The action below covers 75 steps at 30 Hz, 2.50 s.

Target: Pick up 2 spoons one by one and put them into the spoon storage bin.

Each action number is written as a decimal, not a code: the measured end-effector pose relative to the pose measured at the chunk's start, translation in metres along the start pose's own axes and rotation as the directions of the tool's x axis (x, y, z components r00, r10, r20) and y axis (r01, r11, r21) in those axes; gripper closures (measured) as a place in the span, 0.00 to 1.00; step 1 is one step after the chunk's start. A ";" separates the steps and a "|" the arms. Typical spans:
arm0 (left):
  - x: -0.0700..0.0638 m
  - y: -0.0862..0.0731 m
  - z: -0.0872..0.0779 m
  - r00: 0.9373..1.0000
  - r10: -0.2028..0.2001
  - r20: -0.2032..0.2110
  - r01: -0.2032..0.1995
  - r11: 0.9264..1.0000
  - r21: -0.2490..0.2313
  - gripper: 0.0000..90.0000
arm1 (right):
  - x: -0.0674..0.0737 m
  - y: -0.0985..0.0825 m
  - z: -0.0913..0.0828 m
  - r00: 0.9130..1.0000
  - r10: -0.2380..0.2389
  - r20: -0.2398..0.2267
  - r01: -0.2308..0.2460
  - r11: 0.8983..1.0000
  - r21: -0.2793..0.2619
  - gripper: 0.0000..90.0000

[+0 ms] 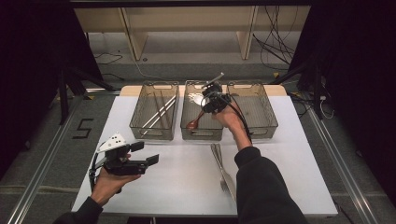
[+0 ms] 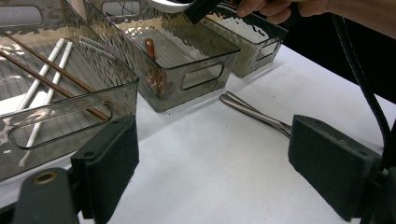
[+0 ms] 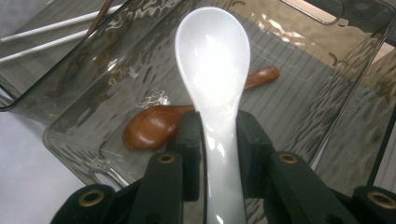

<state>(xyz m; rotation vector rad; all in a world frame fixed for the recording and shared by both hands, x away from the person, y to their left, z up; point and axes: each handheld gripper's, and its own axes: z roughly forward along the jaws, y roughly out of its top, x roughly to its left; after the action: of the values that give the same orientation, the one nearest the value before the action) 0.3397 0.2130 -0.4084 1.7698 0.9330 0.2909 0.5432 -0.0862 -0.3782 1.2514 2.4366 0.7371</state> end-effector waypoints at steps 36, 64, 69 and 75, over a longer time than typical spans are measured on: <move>0.001 0.001 -0.001 1.000 0.001 -0.004 -0.001 1.000 -0.001 0.17 | 0.024 -0.065 -0.066 0.977 -0.093 -0.192 0.069 0.990 -0.125 0.45; 0.001 0.000 -0.001 1.000 0.007 -0.010 -0.007 1.000 -0.004 0.17 | 0.043 -0.132 -0.026 0.957 -0.166 -0.237 0.166 0.986 -0.020 0.87; 0.000 0.001 -0.001 1.000 0.011 -0.010 -0.012 1.000 -0.010 0.17 | 0.041 -0.133 -0.018 0.958 -0.168 -0.231 0.171 0.985 -0.007 0.96; 0.000 0.001 -0.001 1.000 0.013 -0.011 -0.014 1.000 -0.010 0.17 | 0.040 -0.132 -0.010 0.961 -0.169 -0.220 0.176 0.984 0.014 1.00</move>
<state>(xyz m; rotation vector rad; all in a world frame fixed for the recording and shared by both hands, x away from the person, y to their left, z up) 0.3394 0.2139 -0.4073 1.7679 0.9261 0.3132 0.4277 -0.1207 -0.4468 0.9973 2.7027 0.8254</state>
